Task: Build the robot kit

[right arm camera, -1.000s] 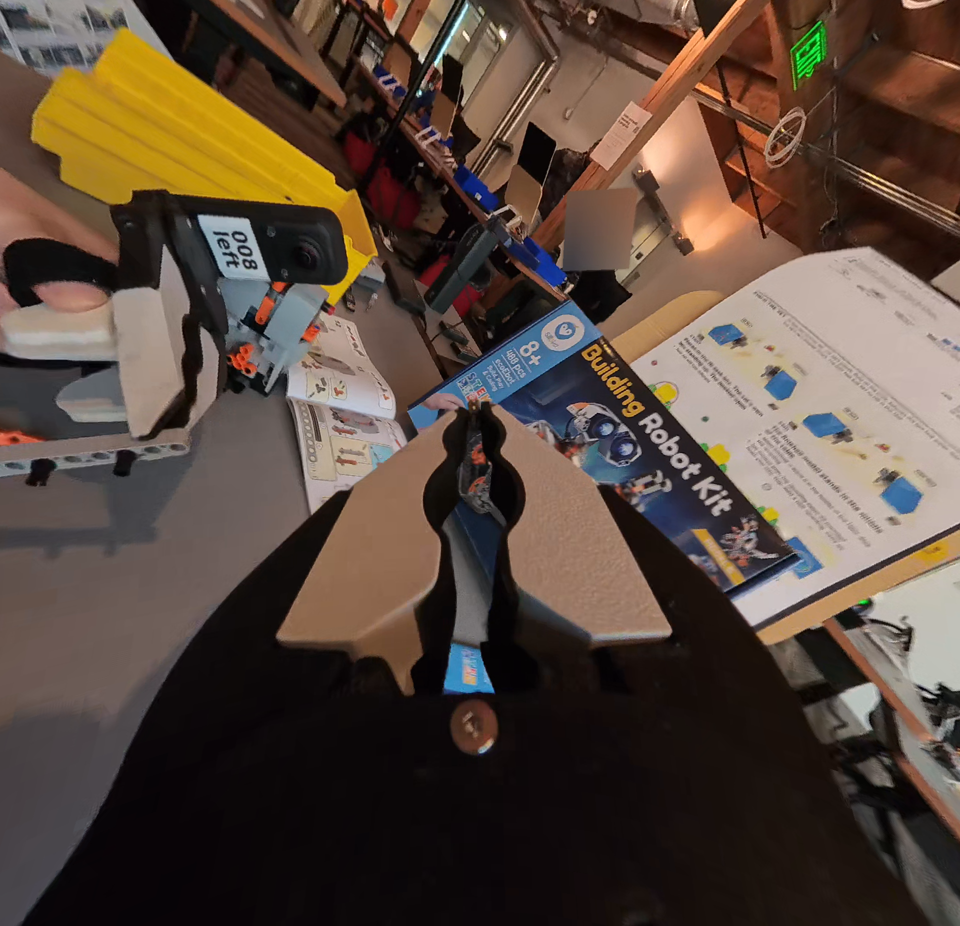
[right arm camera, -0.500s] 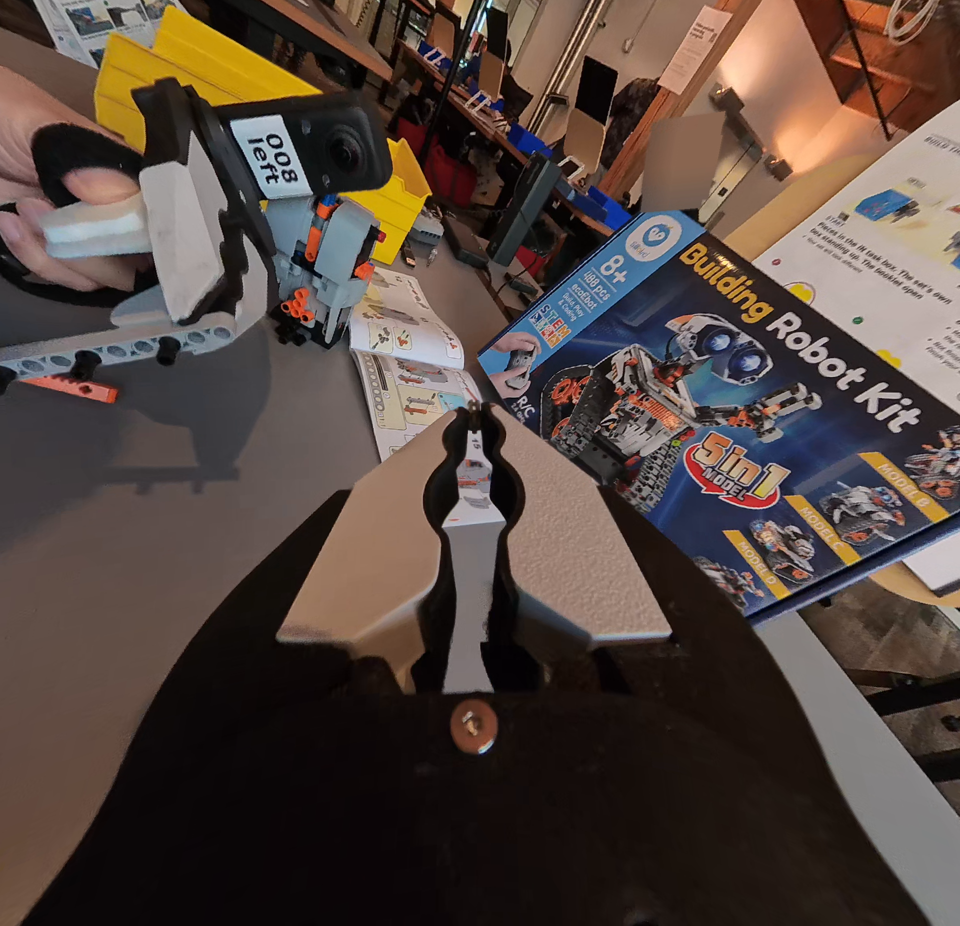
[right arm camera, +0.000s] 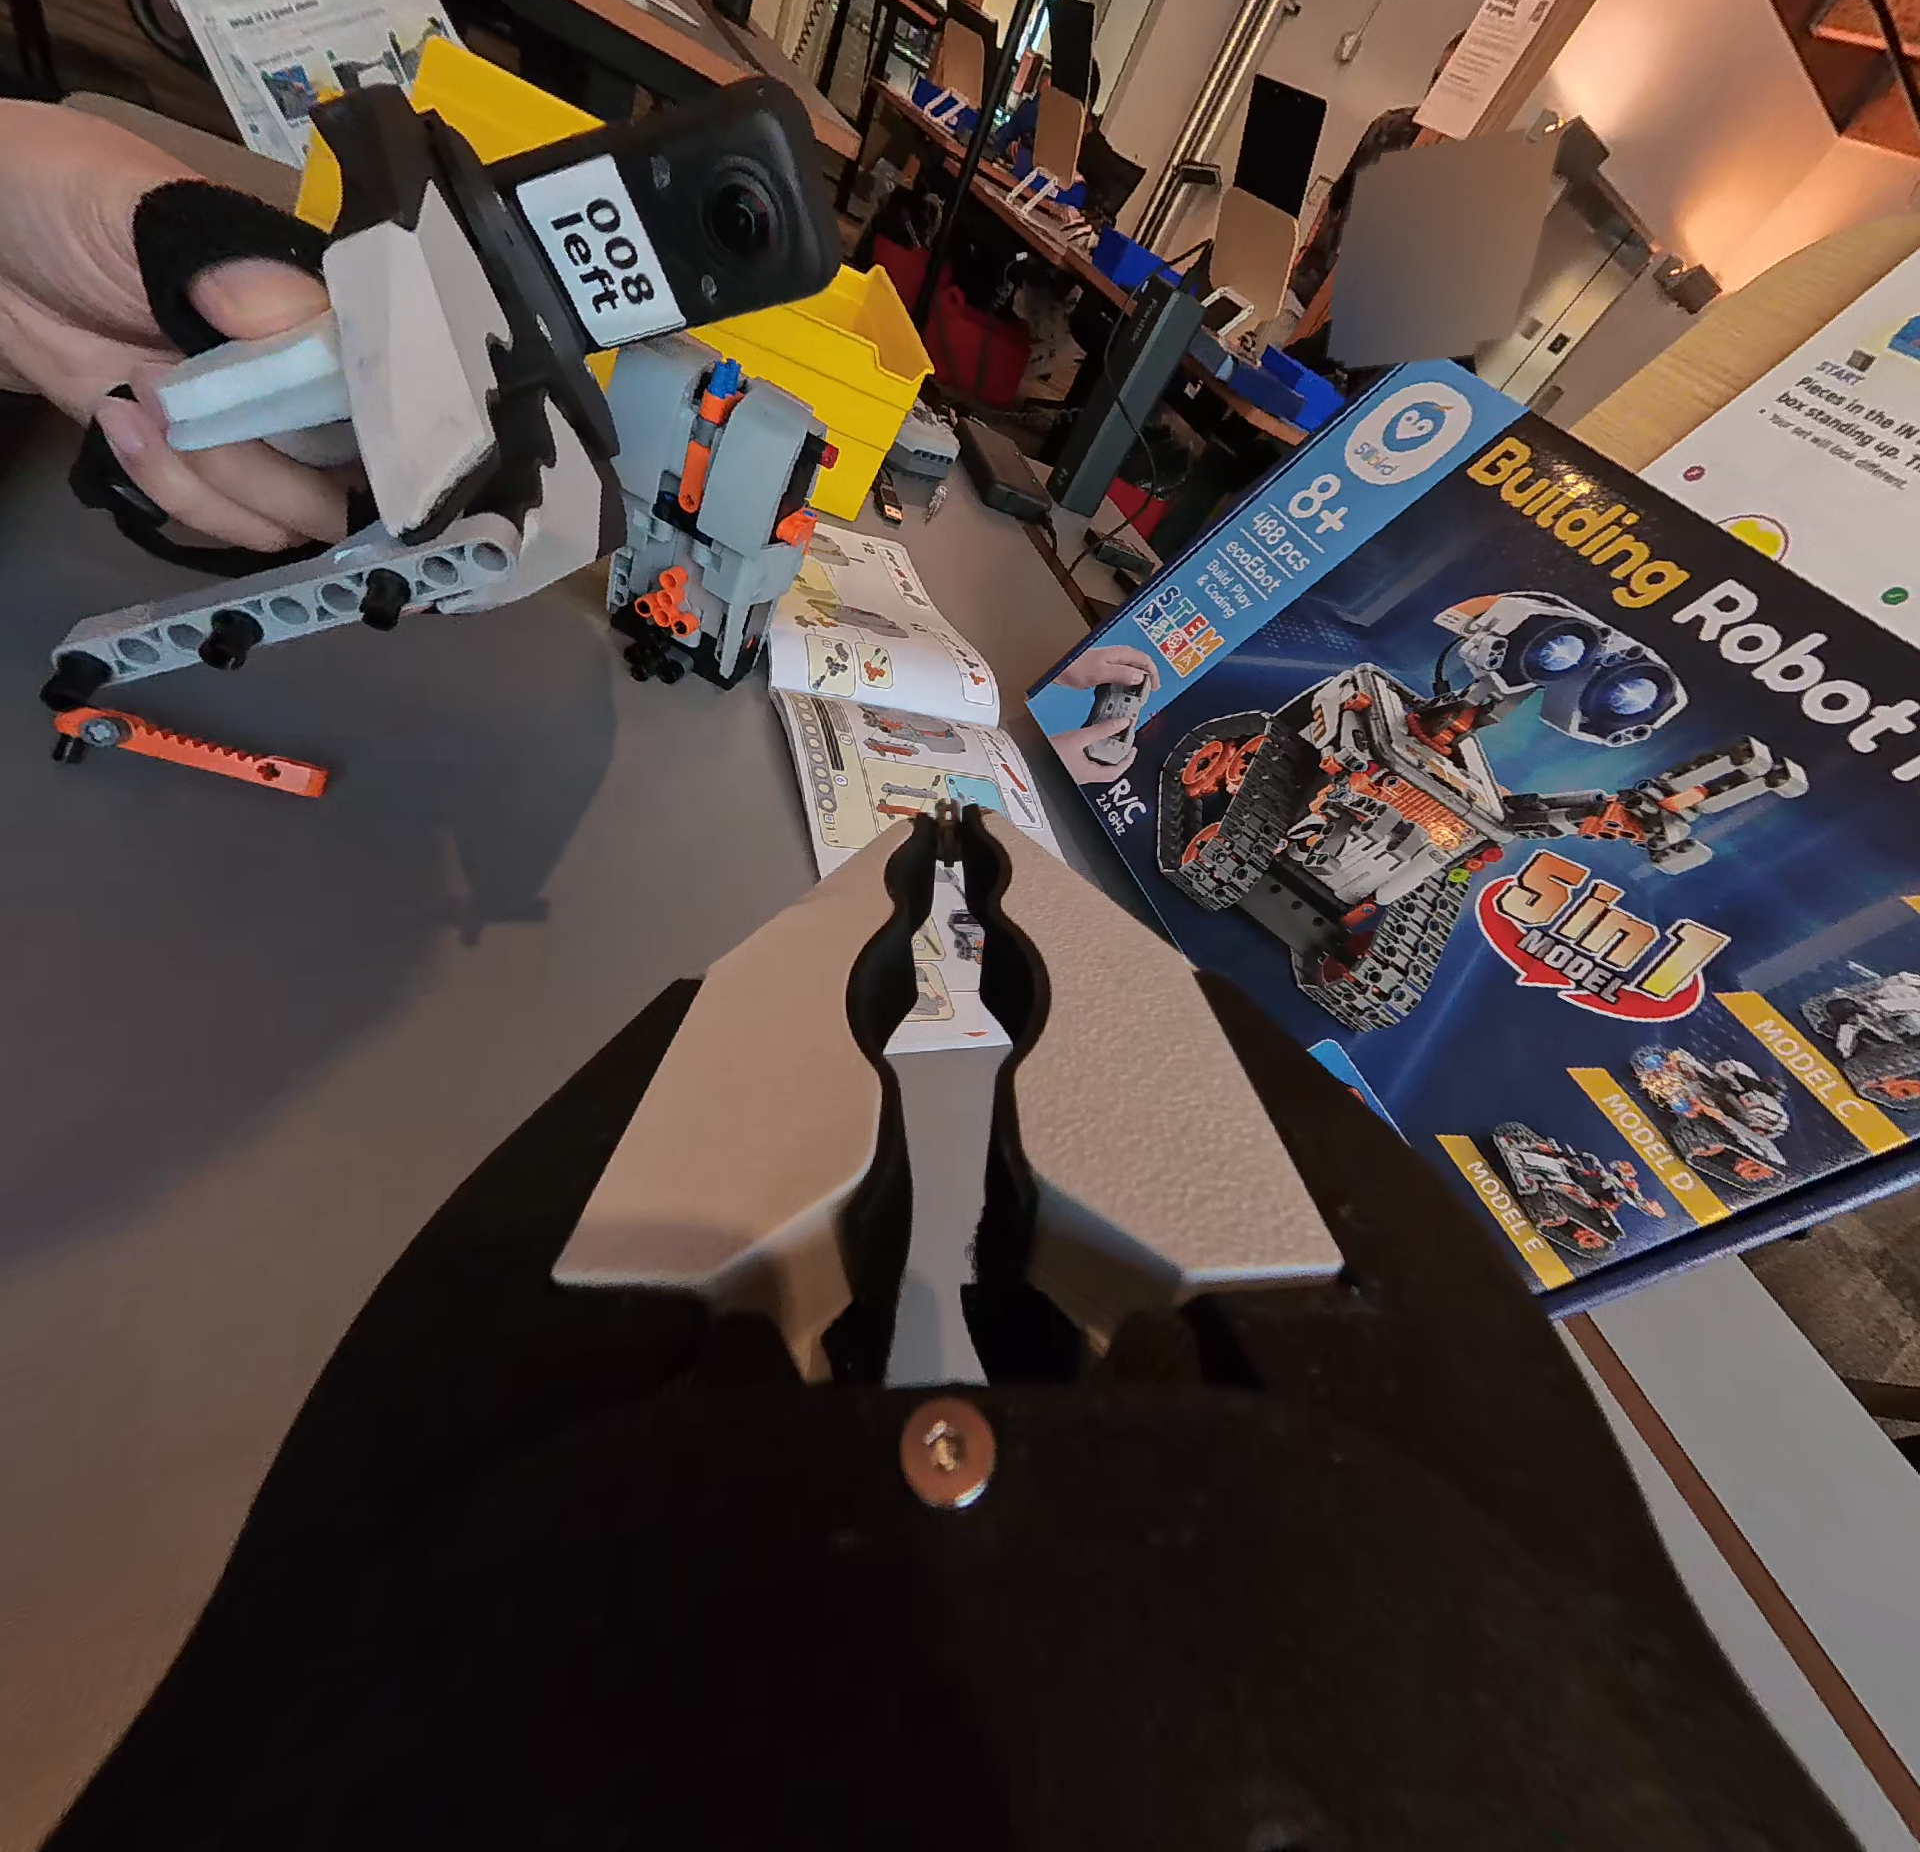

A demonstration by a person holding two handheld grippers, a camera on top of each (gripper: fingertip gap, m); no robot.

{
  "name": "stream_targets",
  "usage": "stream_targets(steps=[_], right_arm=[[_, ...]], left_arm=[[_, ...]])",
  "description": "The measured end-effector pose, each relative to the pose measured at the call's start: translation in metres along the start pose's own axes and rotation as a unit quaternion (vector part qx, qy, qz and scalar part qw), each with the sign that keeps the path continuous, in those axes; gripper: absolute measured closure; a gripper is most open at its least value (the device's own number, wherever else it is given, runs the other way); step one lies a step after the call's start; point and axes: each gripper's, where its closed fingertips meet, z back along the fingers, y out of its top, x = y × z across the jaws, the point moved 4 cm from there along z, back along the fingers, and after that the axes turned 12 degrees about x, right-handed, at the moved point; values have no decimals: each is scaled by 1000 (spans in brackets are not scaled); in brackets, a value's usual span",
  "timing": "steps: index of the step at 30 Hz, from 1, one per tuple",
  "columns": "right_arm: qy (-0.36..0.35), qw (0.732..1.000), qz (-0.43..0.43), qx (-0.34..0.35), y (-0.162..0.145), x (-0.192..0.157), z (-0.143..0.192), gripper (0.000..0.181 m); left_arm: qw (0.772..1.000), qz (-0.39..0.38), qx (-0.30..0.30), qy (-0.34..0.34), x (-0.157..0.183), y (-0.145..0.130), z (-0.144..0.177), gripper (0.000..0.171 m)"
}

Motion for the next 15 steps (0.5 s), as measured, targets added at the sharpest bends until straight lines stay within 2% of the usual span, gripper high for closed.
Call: stream_targets(steps=[15], right_arm=[[27, 999, 18, -11, 2, -11, -5, 177]], left_arm=[[1000, -1, 16, -5, 4, 7, 4, 167]])
